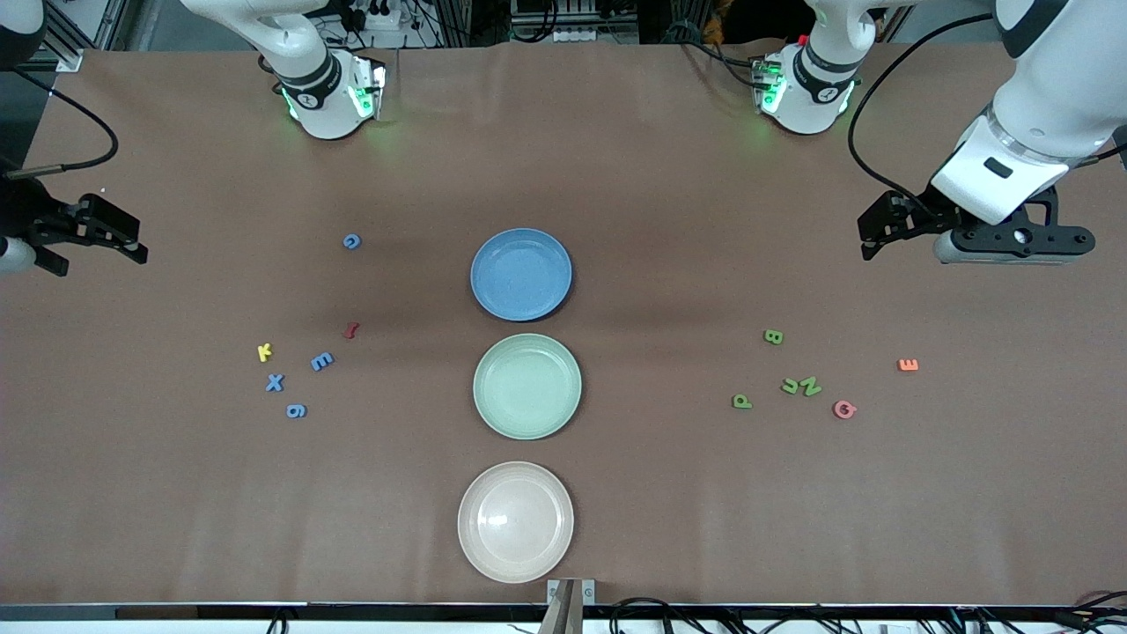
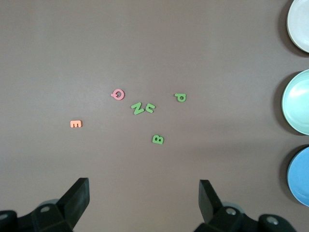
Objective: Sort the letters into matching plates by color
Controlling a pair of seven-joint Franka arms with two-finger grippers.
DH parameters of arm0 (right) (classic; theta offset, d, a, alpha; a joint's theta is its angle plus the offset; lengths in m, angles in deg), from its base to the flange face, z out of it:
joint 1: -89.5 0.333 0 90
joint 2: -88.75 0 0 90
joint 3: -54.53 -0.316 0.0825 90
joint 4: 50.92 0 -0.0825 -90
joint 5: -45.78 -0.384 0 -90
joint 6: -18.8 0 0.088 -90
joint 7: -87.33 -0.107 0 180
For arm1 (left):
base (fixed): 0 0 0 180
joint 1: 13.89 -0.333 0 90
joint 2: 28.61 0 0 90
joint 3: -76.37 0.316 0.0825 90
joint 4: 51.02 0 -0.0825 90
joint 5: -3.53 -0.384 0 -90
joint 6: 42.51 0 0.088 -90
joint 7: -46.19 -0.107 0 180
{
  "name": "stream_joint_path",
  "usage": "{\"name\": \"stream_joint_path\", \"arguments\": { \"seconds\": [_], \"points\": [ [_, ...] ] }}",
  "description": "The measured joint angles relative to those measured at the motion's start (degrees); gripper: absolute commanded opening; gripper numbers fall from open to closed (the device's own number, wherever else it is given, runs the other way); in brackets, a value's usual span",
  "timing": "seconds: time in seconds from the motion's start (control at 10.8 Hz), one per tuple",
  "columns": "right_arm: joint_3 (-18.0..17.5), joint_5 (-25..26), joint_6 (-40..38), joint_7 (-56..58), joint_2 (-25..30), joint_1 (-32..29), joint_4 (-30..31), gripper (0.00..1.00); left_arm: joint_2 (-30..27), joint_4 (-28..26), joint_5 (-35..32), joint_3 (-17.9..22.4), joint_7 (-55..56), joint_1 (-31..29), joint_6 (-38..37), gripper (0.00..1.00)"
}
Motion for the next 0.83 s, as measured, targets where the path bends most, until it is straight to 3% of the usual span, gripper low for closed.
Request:
{"name": "stream_joint_path", "arguments": {
  "seconds": [0.83],
  "points": [
    [0.00,-0.05,0.00,-0.01,-0.06,-0.01,0.01,1.00,2.75,-1.83,0.05,0.07,1.31,-0.34,-0.65,1.00]
  ]
}}
